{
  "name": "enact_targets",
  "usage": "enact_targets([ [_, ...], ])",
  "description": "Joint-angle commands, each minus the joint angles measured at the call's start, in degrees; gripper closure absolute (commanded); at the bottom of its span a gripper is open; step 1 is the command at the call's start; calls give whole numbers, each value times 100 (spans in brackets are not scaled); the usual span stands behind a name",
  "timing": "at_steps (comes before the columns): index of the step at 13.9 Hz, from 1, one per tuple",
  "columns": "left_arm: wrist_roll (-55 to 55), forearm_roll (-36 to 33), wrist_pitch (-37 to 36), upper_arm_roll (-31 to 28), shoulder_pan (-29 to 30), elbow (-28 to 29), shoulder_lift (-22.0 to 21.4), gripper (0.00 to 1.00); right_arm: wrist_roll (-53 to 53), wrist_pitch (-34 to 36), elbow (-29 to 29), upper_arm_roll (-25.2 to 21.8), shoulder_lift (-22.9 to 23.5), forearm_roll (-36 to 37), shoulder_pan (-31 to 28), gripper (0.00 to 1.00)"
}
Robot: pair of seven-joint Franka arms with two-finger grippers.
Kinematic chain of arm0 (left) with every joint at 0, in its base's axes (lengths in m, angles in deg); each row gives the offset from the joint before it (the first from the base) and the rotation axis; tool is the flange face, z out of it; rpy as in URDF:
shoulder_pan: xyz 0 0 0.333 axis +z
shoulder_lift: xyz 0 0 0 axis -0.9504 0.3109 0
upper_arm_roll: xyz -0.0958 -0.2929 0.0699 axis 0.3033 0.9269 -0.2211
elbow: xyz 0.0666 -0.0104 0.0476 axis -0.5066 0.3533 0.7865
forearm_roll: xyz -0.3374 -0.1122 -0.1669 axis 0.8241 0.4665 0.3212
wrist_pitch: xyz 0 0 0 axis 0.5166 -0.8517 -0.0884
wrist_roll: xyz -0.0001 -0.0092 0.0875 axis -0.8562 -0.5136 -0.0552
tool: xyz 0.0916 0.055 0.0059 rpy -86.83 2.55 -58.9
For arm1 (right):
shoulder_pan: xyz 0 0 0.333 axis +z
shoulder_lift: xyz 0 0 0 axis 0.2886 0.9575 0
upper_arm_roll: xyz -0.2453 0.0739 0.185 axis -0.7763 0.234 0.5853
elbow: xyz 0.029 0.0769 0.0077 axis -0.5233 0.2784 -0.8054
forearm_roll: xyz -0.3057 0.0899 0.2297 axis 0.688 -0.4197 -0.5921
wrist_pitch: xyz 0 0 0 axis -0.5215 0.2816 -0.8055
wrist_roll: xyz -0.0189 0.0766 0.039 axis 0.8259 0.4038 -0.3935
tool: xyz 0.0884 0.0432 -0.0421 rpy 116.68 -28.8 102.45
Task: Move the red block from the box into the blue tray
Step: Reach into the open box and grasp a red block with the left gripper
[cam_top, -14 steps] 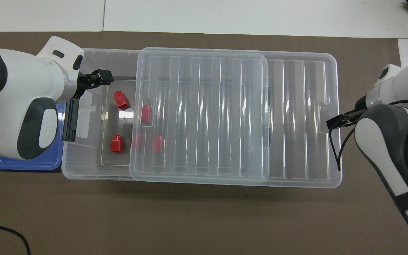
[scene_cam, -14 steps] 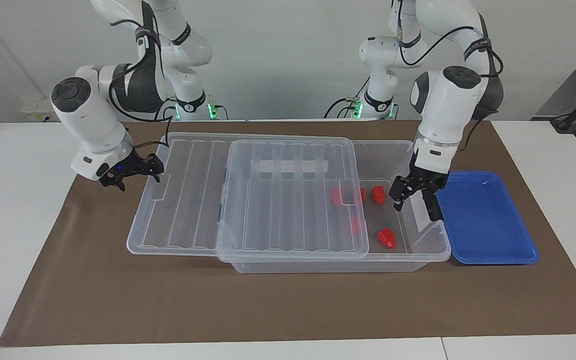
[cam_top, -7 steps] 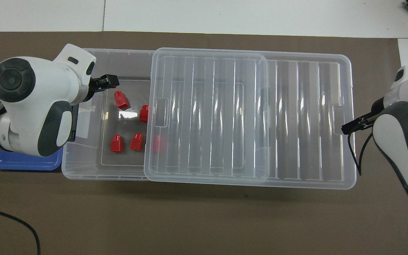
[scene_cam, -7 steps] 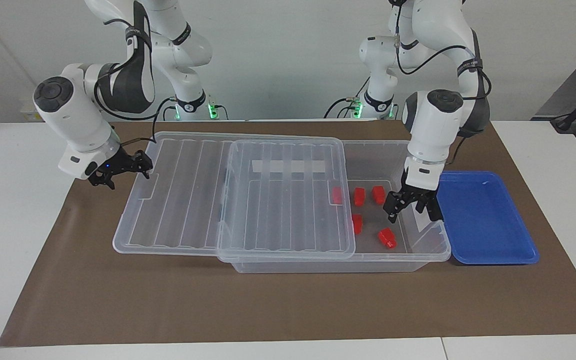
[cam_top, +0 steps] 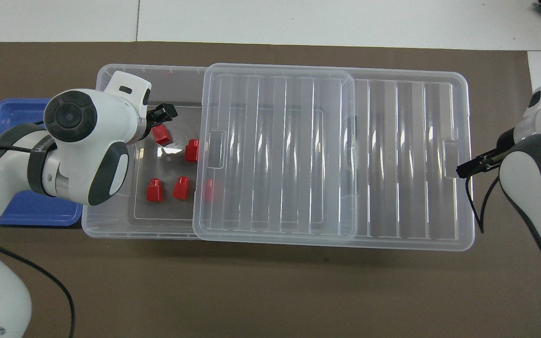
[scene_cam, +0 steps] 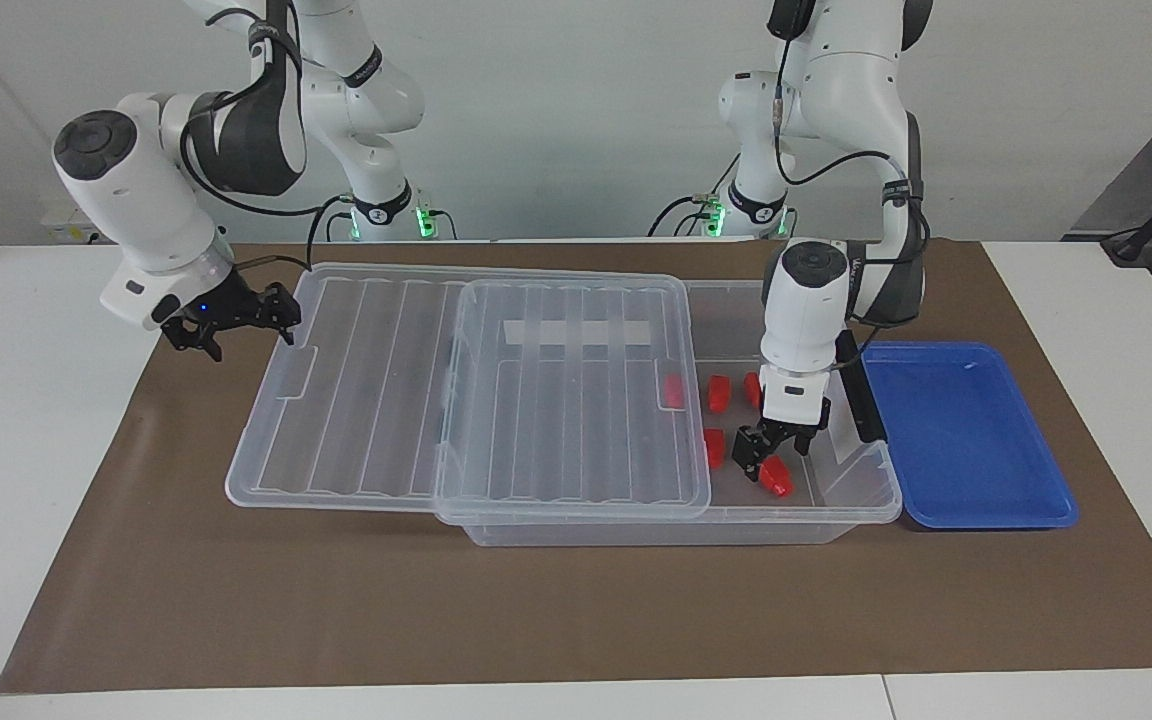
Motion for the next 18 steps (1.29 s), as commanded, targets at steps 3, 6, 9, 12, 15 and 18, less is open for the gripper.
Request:
enact_targets([
  [3,111,-199,479,-83,46,190,141,0,1729,182,-1,544,-489,-34,-51,0],
  [6,84,-646,516,-75,90,199,237,0,2259,330,-606,773,-401,-26,-139,0],
  [9,84,-656,709,-75,90,330,299,0,2278,769,-1081,782,-358,1,-192,0],
  [12,93,-647,709,-75,82,340,299,15,2269,1314,-1582,782,-208,45,-280,0],
  [15,76,-656,630,-75,55,313,299,69,2269,1429,-1654,774,-199,10,-289,0],
  [18,32,-656,499,-75,29,261,291,100,2269,1579,-1830,773,-85,10,-280,0],
])
